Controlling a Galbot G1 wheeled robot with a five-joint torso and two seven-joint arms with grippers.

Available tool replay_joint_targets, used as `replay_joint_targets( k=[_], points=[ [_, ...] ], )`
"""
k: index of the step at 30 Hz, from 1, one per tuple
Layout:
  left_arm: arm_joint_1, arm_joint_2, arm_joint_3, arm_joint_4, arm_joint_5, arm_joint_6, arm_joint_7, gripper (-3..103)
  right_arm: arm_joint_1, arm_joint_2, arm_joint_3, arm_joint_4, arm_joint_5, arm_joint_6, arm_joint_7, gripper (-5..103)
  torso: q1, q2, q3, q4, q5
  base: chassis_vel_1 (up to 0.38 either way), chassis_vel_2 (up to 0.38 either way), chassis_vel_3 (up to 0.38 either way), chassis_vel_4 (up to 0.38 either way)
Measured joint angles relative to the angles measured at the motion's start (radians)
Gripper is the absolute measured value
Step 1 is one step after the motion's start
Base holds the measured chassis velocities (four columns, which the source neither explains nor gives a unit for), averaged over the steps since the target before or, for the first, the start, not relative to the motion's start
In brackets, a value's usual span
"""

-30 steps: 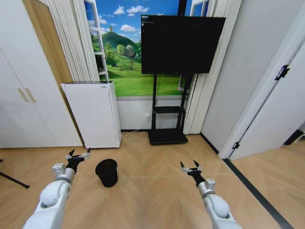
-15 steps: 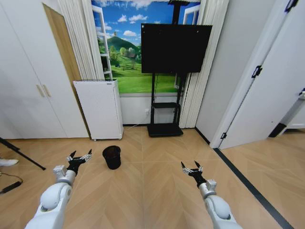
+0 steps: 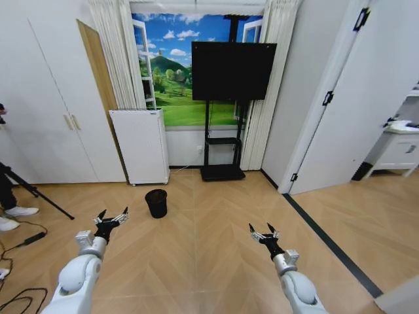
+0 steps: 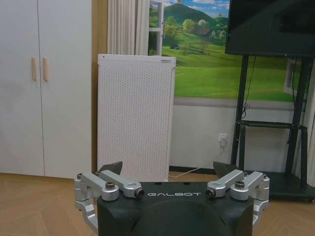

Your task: Pick up the trash bin and place the garbage on the floor into it.

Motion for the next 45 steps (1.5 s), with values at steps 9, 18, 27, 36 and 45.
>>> replay_joint_targets(
  k=[9, 18, 27, 36, 45],
  points=[
    [0.0, -0.001, 0.0, -0.001, 0.003, 0.002, -0.002, 100, -0.001, 0.001, -0.001, 0.0, -0.006, 0.002, 0.008, 100, 0.0, 0.0, 0.0, 0.0002, -0.0001, -0.023, 0.041, 0.043, -0.017],
    [0.0, -0.001, 0.0, -0.001, 0.003, 0.002, -0.003, 100, -0.001, 0.001, -0.001, 0.001, -0.007, 0.002, 0.008, 100, -0.001, 0.0, 0.0, 0.0003, -0.0001, 0.0, 0.0, 0.0, 0.0],
    [0.0, 0.0, 0.0, 0.0, 0.003, 0.003, -0.003, 100, -0.001, 0.001, -0.001, 0.001, -0.008, 0.002, 0.008, 100, -0.001, 0.0, -0.001, 0.0004, -0.0001, 0.0, 0.0, 0.0, 0.0],
    [0.0, 0.0, 0.0, 0.0, 0.003, 0.003, -0.003, 100, -0.001, 0.001, -0.001, 0.001, -0.008, 0.002, 0.008, 100, -0.001, 0.0, -0.001, 0.0003, -0.0002, 0.0, 0.0, 0.0, 0.0],
    [0.0, 0.0, 0.0, 0.0, 0.003, 0.003, -0.003, 100, -0.001, 0.001, -0.001, 0.001, -0.008, 0.001, 0.008, 100, -0.001, 0.0, -0.001, 0.0004, -0.0001, 0.0, 0.0, 0.0, 0.0]
  ],
)
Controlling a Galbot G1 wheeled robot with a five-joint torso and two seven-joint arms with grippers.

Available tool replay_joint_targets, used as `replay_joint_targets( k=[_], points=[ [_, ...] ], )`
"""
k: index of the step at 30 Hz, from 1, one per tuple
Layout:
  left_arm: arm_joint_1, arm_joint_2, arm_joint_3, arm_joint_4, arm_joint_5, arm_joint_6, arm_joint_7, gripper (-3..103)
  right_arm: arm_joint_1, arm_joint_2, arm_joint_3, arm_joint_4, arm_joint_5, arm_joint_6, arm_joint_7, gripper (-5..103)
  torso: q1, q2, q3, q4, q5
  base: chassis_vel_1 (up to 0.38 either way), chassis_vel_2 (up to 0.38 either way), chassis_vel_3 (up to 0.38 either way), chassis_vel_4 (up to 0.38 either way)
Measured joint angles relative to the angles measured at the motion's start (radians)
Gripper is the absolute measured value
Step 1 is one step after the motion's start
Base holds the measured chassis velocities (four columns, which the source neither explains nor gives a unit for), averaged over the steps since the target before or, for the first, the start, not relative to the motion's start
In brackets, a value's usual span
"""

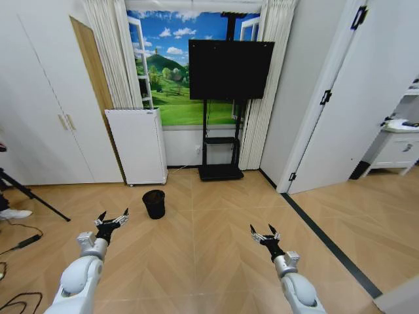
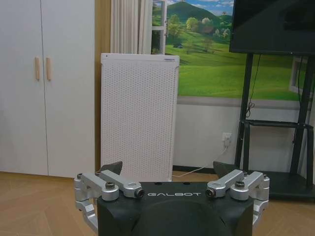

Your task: Pick up the trash bin and place the garbage on the floor into it.

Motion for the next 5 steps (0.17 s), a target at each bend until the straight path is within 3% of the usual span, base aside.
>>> replay_joint_targets(
  k=[5],
  points=[
    [0.0, 0.0, 0.0, 0.0, 0.0, 0.0, 0.0, 100, 0.0, 0.0, 0.0, 0.0, 0.0, 0.0, 0.0, 100, 0.0, 0.0, 0.0, 0.0, 0.0, 0.0, 0.0, 0.0, 0.0]
  ],
)
